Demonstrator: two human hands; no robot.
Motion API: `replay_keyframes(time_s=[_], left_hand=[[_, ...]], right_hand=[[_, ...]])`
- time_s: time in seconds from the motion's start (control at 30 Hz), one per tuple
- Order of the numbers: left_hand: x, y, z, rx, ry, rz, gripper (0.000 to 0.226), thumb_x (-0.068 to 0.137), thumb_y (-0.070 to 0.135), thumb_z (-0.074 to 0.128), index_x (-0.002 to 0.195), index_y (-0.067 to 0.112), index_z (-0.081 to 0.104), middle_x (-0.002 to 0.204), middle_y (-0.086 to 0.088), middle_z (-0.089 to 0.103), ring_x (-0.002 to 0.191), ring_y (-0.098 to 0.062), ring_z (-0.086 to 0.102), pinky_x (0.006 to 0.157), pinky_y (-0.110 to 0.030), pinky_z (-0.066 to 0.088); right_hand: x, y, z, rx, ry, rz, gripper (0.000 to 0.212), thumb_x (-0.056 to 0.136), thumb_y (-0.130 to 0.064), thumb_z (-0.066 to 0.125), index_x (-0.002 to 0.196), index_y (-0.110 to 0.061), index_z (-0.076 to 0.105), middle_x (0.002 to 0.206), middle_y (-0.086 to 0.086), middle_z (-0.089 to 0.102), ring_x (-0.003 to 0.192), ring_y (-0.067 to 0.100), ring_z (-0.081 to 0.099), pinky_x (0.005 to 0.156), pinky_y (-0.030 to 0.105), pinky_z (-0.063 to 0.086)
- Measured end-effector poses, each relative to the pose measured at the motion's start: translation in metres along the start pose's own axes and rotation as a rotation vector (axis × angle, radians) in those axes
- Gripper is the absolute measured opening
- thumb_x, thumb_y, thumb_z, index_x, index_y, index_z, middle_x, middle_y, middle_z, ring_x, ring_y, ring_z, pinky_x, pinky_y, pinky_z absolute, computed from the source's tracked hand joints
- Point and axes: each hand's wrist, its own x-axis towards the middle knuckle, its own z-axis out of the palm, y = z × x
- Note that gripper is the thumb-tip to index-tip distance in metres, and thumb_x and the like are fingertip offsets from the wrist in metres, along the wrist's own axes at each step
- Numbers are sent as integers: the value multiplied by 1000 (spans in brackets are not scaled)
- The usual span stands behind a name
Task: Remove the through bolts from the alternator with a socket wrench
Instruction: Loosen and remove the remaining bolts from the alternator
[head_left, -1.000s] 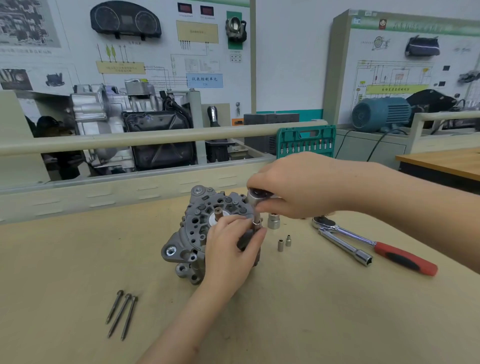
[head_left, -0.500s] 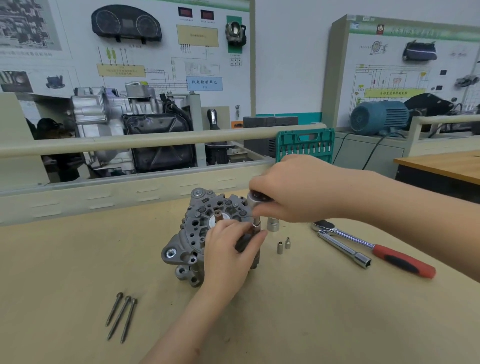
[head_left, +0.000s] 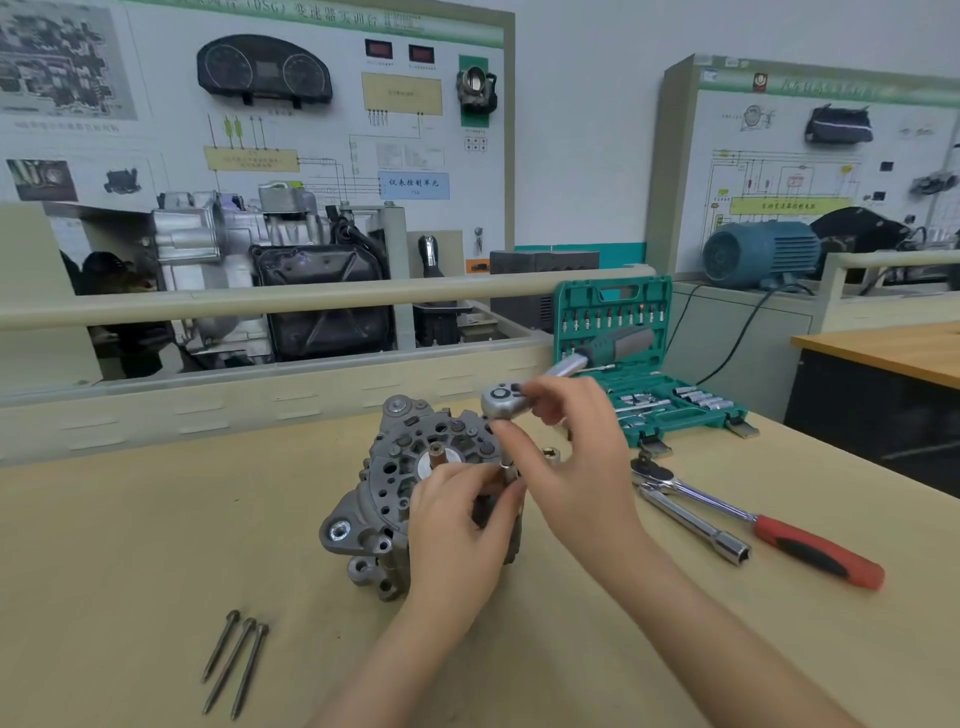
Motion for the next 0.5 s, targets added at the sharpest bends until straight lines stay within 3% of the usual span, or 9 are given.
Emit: replay_keyframes(time_s=[0.1,0.2,0.33,0.5], left_hand=[[3,1,0,20,11,15,23,77,36,54,79,17,67,74,14,55,79,-3,49,77,-25,36],[5,1,1,48,26,20,20,77,35,56,72,17,63,67,18,52,75,1,47,76,-19,33],[5,-1,1,47,33,14,16,77,38,57,68,24,55,63,17,49,73,-1,46,75,-20,33],[4,0,-2,30,29,16,23,77,42,53,60,33,41,58,13,44,65,-6,44,66,-26,33]], right_hand=[[-5,-1,14,561,45,523,29,75,-26,71,93,-25,49,92,-2,60,79,10,62,61,17,47],[-4,6,21,972,-128,778,36,74,-42,53,99,-17,57,92,2,70,80,13,68,60,20,52],[18,13,13,1298,-277,800,33,82,-34,44,107,-14,54,92,10,72,80,21,69,68,26,54],[31,16,21,1329,-457,726,25,85,-34,46,107,-24,53,88,3,71,72,17,68,59,25,53]])
